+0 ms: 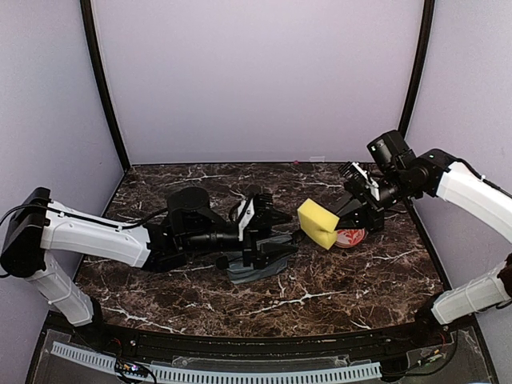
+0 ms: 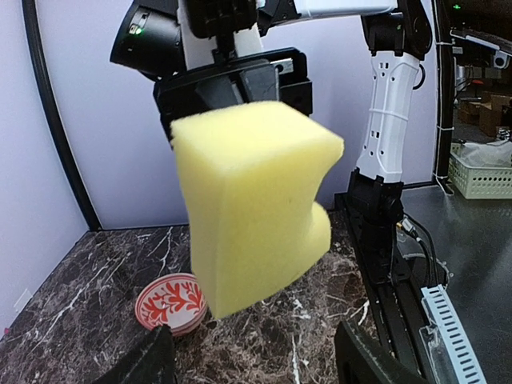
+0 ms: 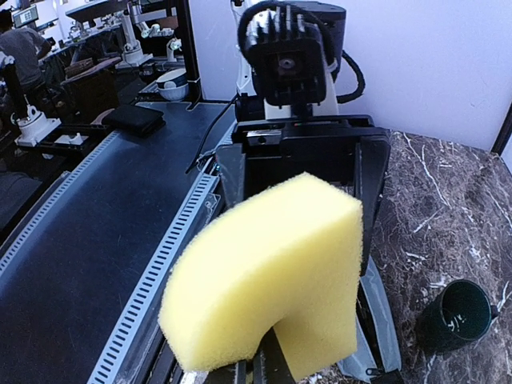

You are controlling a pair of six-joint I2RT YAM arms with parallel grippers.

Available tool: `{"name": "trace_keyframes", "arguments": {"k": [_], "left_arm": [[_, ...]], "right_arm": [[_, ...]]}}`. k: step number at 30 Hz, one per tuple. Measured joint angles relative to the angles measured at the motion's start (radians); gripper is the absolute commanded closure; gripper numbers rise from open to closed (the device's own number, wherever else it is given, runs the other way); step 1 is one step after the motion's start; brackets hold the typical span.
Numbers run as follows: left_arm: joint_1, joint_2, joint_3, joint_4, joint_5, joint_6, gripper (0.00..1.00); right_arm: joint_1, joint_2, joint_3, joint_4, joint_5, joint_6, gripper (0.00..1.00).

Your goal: Sort the hair-cutting tools

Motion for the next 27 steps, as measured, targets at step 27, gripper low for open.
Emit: {"name": "trace_keyframes", "arguments": {"k": [27], "left_arm": [[-0.039, 0.116, 0.121, 0.084, 0.013, -0.101, 0.42]], "right_arm": [[0.004, -0.017, -0.086, 0.12, 0.01, 0.14, 0.97]]}}
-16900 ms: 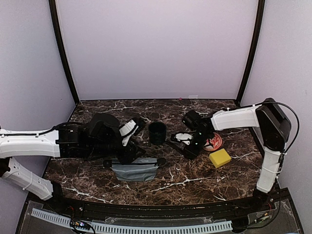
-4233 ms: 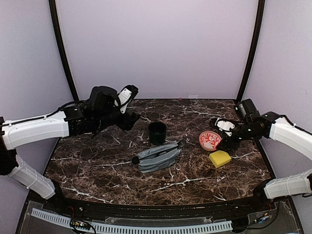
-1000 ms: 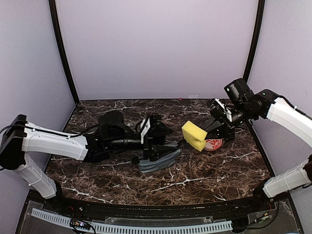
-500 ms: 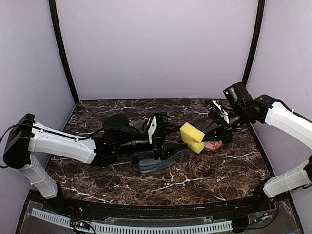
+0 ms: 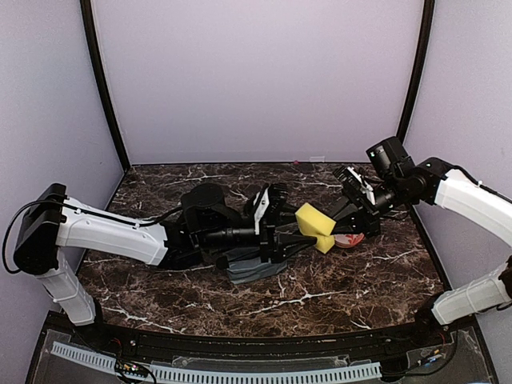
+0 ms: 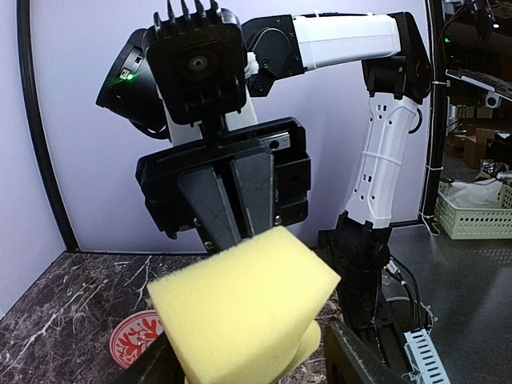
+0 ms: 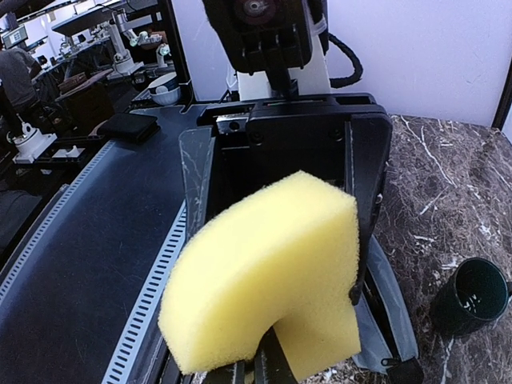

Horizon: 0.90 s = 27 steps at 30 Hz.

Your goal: Sort the hair-cutting tools

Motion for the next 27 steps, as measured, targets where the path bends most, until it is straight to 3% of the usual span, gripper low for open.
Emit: {"name": "trace_keyframes", "arguments": {"k": [6, 12, 14, 16, 21, 27], "left_arm": [[0.003, 0.02, 0.023, -0.01, 0.021, -0.008, 0.49], [0.006, 0.028, 0.028, -0.011, 0.029, -0.013, 0.71], [0.006, 0.028, 0.028, -0.012, 0.034, -0.011, 0.78], [0.006, 0.028, 0.028, -0.018, 0.038, -0.011, 0.83], [0.006, 0.023, 0.028, -0.061, 0.037, -0.009, 0.9], [0.004, -0.087, 0.006, -0.218, -0.039, 0.027, 0.98]], "right_arm": [[0.001, -0.001, -0.003, -0.001, 0.0, 0.005, 0.96], [0.001, -0.001, -0.003, -0.008, 0.0, 0.018, 0.95], [0.001, -0.001, -0.003, -0.008, 0.002, 0.023, 0.91], [0.001, -0.001, -0.003, -0.008, 0.008, 0.025, 0.8], [0.001, -0.001, -0.002, -0.003, 0.058, 0.055, 0.59], [-0.055, -0.001, -0.001, 0.055, 0.129, 0.18, 0.52]]}}
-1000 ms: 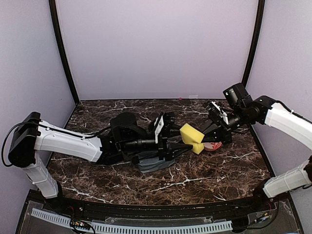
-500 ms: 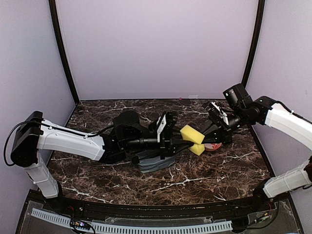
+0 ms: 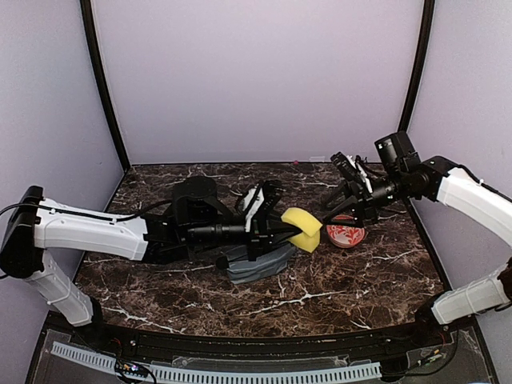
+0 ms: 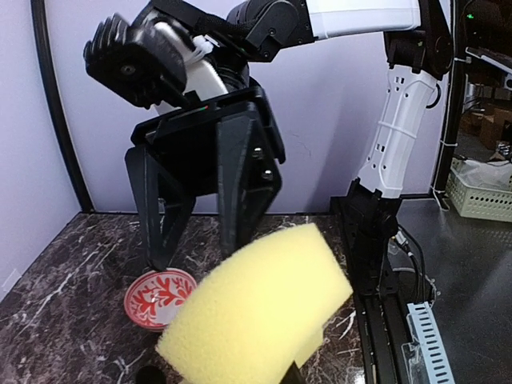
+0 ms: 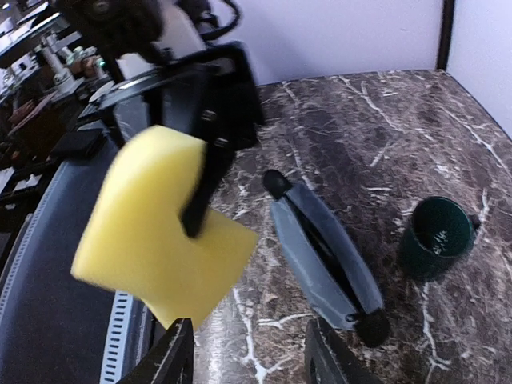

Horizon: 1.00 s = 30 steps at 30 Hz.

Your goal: Sort the hair-cutting tools

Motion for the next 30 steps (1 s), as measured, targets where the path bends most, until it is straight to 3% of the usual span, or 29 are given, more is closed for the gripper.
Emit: {"name": "trace_keyframes", "arguments": {"k": [8, 15, 22, 26, 30], "left_arm": [[-0.004, -0.179, -0.023, -0.245, -0.315, 0.009, 1.0], [-0.004, -0.139, 0.018, -0.5, -0.576, -0.08, 1.0], [-0.005, -0.067, 0.087, -0.652, -0.673, -0.154, 1.0], [-0.01, -0.041, 0.1, -0.681, -0.689, -0.175, 1.0], [-0.024, 0.013, 0.142, -0.705, -0.711, -0.186, 1.0]], "right_arm": [[-0.08, 0.109, -0.005, 0.195, 0.199, 0.257, 0.55], [-0.073, 0.363, 0.057, 0.164, 0.261, 0.322, 0.56], [-0.041, 0.481, 0.085, 0.143, 0.235, 0.322, 0.58], [-0.027, 0.534, 0.09, 0.13, 0.207, 0.317, 0.7], [-0.021, 0.565, 0.093, 0.114, 0.164, 0.314, 0.92]]}}
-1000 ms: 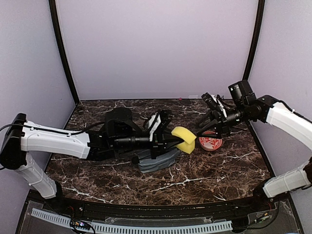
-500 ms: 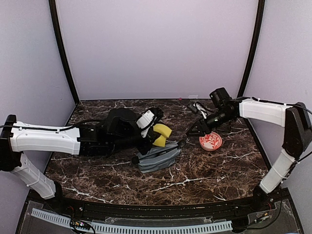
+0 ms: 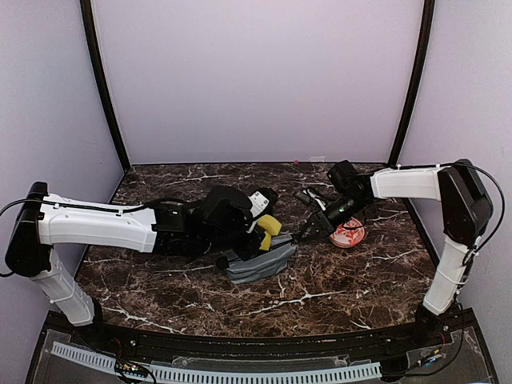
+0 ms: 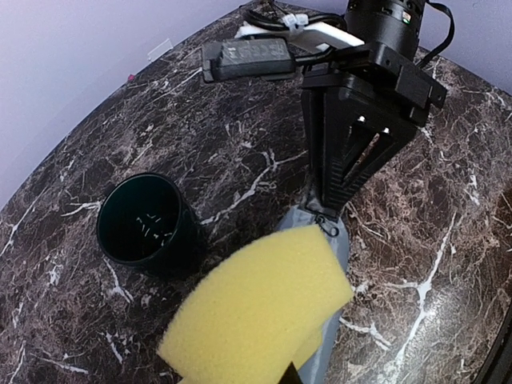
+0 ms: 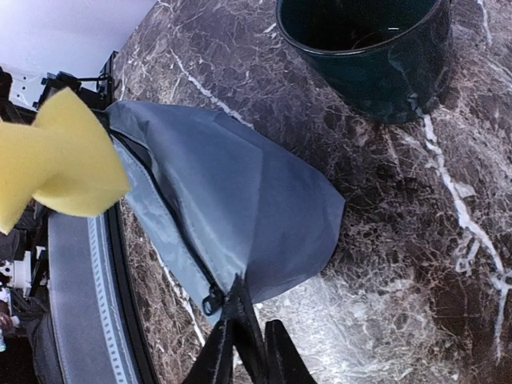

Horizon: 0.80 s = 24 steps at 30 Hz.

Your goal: Sort the hair-cutting tools

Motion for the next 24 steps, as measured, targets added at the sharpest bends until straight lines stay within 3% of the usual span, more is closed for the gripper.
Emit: {"name": "trace_keyframes", "arguments": {"k": [5, 24], "left_arm": [[-0.031, 0.066, 0.038, -0.009, -0.043, -0.006, 1.0], [-0.061, 0.192, 0.048, 0.035, -0.268, 0.028, 1.0]], "right_arm": [[0.0, 0.002, 0.005, -0.005, -0.048, -0.004, 1.0], [0.0, 0.002, 0.005, -0.021, -0.141, -0.005, 1.0]]}}
